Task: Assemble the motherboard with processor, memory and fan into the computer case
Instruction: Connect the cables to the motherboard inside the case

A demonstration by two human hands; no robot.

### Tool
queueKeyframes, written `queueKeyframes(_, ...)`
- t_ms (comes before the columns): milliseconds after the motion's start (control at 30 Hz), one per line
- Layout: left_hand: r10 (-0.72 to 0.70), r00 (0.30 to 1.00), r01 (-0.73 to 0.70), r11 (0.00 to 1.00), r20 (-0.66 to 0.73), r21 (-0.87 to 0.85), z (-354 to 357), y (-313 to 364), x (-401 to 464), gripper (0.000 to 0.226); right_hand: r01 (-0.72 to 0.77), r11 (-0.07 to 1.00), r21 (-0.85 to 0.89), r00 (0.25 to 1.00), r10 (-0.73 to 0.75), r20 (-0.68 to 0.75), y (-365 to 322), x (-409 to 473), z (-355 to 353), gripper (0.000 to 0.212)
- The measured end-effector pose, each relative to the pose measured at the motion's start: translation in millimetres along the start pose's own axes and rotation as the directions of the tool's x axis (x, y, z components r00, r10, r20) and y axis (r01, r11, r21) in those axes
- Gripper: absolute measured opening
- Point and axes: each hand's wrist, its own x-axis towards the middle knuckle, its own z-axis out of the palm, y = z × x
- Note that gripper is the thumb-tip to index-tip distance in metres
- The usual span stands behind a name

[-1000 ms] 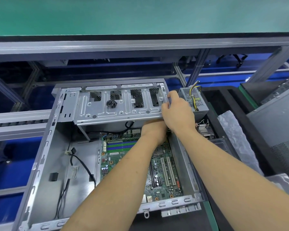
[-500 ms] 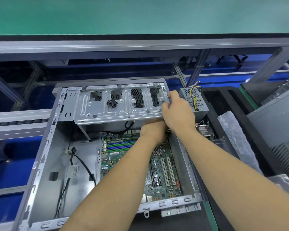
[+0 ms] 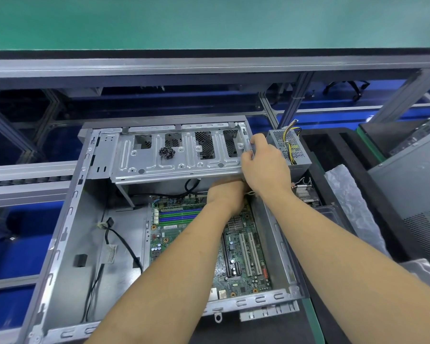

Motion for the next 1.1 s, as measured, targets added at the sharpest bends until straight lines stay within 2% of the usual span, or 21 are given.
queueKeyframes(367, -0.014, 0.999, 0.014, 1.0, -0.03, 0.001, -3.2, 2.2, -1.8, 0.014, -0.003, 1.0, -0.005, 1.0, 0.003, -0.017, 0.9, 0.3, 1.7, 0.021)
queueKeyframes(533, -0.022, 0.999, 0.022, 1.0, -0.028, -0.009, -4.3, 2.4, -1.9, 0.022, -0.006, 1.0, -0.004, 1.0, 0.006, -0.008, 0.9, 0.3, 1.8, 0.021)
queueKeyframes(733, -0.004, 0.999, 0.003, 1.0, -0.033, -0.022, -5.2, 3.3, -2.3, 0.014, -0.011, 1.0, -0.005, 1.0, 0.011, -0.006, 0.5, 0.4, 1.4, 0.023)
queueKeyframes(1100, 0.01, 1.0, -0.01, 1.0, -0.015, -0.003, -4.0, 3.7, -0.8, 0.033, -0.016, 1.0, 0.001, 1.0, 0.016, -0.004, 1.0, 0.1, 0.9, 0.024)
